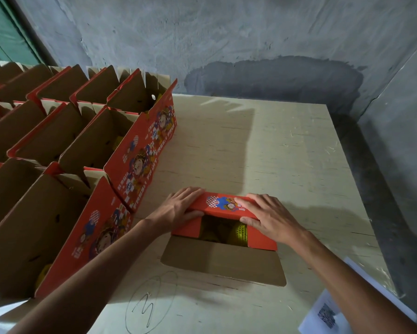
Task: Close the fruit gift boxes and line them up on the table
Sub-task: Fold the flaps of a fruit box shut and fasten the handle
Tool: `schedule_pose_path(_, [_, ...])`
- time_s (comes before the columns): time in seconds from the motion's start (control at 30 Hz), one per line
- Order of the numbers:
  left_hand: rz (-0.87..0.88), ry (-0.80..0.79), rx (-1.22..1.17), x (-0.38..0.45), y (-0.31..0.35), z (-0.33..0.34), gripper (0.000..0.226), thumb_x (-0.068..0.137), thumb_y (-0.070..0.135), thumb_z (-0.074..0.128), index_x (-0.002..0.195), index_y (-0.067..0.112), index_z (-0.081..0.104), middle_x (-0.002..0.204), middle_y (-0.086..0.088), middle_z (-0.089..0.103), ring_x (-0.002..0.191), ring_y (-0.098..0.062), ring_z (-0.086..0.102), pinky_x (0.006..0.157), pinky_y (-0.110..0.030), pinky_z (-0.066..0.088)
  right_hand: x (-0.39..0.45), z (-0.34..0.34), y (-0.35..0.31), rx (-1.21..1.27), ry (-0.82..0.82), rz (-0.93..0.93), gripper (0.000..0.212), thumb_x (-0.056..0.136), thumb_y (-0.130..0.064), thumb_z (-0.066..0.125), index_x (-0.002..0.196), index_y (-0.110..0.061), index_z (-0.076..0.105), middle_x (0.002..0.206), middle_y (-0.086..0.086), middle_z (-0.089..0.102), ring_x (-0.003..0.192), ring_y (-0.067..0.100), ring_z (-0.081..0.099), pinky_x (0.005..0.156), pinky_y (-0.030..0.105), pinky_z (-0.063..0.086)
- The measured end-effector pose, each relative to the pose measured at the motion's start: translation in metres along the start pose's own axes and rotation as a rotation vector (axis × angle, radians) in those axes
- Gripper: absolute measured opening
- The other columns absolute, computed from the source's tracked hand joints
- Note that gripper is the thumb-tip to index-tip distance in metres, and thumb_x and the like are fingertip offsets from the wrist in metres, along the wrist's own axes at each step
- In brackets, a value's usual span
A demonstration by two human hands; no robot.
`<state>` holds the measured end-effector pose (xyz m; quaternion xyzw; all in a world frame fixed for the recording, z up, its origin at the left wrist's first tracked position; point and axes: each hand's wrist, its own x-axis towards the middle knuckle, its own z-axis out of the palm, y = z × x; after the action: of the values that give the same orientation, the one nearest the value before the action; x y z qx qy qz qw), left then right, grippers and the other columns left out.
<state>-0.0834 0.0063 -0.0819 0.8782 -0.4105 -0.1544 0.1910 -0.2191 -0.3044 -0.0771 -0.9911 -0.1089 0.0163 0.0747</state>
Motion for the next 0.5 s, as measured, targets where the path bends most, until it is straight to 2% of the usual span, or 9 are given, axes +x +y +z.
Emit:
schedule_pose_path(0.1, [-0.068,0.03,-0.163,-0.005,0.0,0.004,0.089,0.095,0.061,0.054,0.164,0.026,0.01,0.17,0.003,0.01,0.154,-0.016,0.013,0.124,-0.043,0.024,-0.001,-0.001,-0.003,0.008,0.038,-0.01,0.065,0.103,-0.066,0.024,0.161,-0.036,0.026,0.154,-0.001,0.04,0.13,0.021,0.046,0.108,0.04,0.04])
schedule_pose_path(0.17, [-0.115,0.064,-0.24,-0.01,0.002,0.008,0.09,0.096,0.052,0.06,0.164,0.022,0.009,0.171,0.001,0.003,0.155,-0.016,0.009,0.123,-0.039,0.023,-0.003,-0.001,-0.006,0.009,0.081,-0.02,0.062,0.104,-0.062,0.032,0.158,-0.03,0.038,0.147,0.004,0.05,0.122,0.026,0.053,0.103,0.041,0.044])
schedule_pose_path(0.3, [-0.093,0.183,-0.23,-0.018,-0.007,0.008,0.076,0.1,0.038,0.063,0.161,0.014,0.026,0.169,-0.005,0.021,0.153,-0.009,0.013,0.126,-0.039,0.021,-0.003,-0.003,-0.01,-0.001,0.138,-0.034,0.06,0.103,-0.056,0.038,0.15,-0.021,0.053,0.135,0.01,0.06,0.108,0.03,0.061,0.093,0.045,0.054])
schedule_pose_path(0.4, [-0.047,0.141,-0.138,-0.019,-0.013,0.0,0.066,0.103,0.042,0.053,0.16,0.018,0.031,0.168,-0.001,0.025,0.151,-0.003,0.012,0.126,-0.032,0.017,-0.003,-0.006,-0.011,0.015,0.135,-0.034,0.057,0.103,-0.052,0.043,0.149,-0.02,0.054,0.133,0.013,0.061,0.105,0.031,0.062,0.093,0.046,0.054])
schedule_pose_path(0.43, [-0.039,0.134,-0.109,-0.019,-0.013,-0.002,0.065,0.103,0.043,0.052,0.16,0.02,0.032,0.167,0.0,0.027,0.151,-0.004,0.014,0.125,-0.031,0.017,-0.003,-0.006,-0.011,0.023,0.13,-0.033,0.057,0.103,-0.051,0.044,0.149,-0.02,0.053,0.133,0.013,0.061,0.104,0.031,0.061,0.094,0.046,0.054])
schedule_pose_path(0.5, [-0.02,0.182,-0.096,-0.019,-0.011,-0.004,0.06,0.102,0.039,0.057,0.156,0.02,0.041,0.164,-0.001,0.035,0.152,-0.013,0.025,0.124,-0.038,0.025,-0.002,-0.005,-0.011,0.027,0.122,-0.032,0.058,0.103,-0.052,0.043,0.151,-0.021,0.052,0.134,0.013,0.06,0.107,0.03,0.061,0.095,0.045,0.053])
